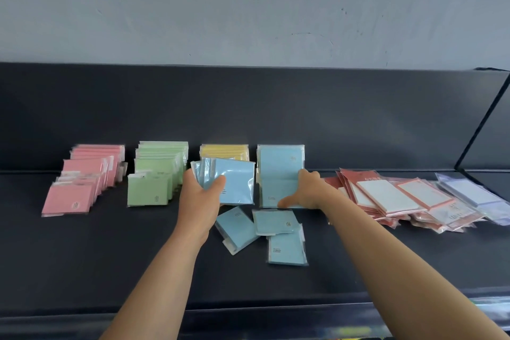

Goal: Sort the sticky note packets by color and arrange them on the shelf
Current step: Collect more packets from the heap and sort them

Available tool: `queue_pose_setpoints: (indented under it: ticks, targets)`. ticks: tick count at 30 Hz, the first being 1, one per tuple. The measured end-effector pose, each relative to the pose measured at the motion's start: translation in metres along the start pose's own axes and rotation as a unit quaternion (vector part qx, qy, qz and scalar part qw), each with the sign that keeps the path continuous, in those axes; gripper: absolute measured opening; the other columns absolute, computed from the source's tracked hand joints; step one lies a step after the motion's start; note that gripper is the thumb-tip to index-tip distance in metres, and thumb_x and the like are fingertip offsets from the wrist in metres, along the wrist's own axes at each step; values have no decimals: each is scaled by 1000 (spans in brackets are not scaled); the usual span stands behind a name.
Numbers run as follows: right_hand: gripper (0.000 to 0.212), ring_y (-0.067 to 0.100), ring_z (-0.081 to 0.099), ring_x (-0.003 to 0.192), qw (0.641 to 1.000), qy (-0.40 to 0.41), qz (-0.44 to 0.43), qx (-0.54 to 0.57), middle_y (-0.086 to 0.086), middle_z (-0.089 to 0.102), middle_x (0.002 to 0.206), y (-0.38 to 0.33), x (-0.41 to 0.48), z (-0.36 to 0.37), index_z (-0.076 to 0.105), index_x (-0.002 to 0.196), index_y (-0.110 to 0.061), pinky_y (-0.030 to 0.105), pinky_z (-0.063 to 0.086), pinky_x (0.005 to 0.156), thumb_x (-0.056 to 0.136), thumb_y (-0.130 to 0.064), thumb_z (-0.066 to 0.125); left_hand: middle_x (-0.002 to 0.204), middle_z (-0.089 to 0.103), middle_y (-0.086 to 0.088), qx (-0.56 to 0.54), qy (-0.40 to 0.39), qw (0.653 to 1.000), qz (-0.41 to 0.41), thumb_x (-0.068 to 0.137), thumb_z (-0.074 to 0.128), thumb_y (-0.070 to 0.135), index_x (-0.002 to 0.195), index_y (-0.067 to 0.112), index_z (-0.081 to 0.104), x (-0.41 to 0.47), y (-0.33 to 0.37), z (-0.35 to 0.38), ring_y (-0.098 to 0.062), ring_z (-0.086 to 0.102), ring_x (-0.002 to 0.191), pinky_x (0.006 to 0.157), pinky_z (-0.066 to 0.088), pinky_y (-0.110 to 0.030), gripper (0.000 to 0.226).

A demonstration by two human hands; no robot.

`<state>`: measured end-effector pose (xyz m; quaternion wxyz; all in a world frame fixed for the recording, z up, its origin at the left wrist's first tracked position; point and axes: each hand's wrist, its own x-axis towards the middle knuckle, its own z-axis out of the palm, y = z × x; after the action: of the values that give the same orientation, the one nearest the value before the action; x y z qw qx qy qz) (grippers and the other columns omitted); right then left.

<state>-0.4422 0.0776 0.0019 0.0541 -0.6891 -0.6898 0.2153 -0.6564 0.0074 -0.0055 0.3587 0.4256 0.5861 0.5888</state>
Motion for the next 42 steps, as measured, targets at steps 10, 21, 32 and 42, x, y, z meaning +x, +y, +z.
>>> queue_pose_setpoints:
  ticks: [10, 21, 32, 42]
  targets:
    - [52, 30, 60, 83, 982, 179, -60, 22, 12, 31, 125, -6, 7, -3, 41, 127, -9, 36, 54, 75, 82, -4, 66, 108, 62, -1, 16, -6, 1000, 10, 90, 58, 24, 105, 26, 51, 4, -3, 5, -22, 63, 100, 91, 52, -49, 17]
    - [17, 25, 54, 79, 965, 243, -50, 90, 8, 48, 110, 4, 30, 0, 53, 101, -7, 31, 43, 65, 86, 2, 55, 86, 43, 10, 158, -122, 980, 1, 101, 39, 23, 144, 16, 21, 6, 14, 54, -3, 41, 67, 58, 35, -18, 46]
    - [13, 22, 48, 73, 973, 161, -38, 159, 13, 52, 101, 16, 24, 2, 51, 87, -10, 20, 34, 51, 89, 0, 44, 138, 33, -13, 309, -121, 943, 14, 100, 38, 23, 142, 6, 24, 32, 8, 114, -27, 38, 123, 95, 38, -35, 47]
    - [30, 19, 59, 89, 957, 174, -62, 222, 2, 64, 102, 17, 13, 19, 56, 110, -12, 21, 45, 64, 82, -7, 64, 149, 20, -11, 358, -153, 921, 29, 103, 34, 21, 154, 19, 1, 38, -5, 117, -28, 25, 134, 111, 30, -38, 61]
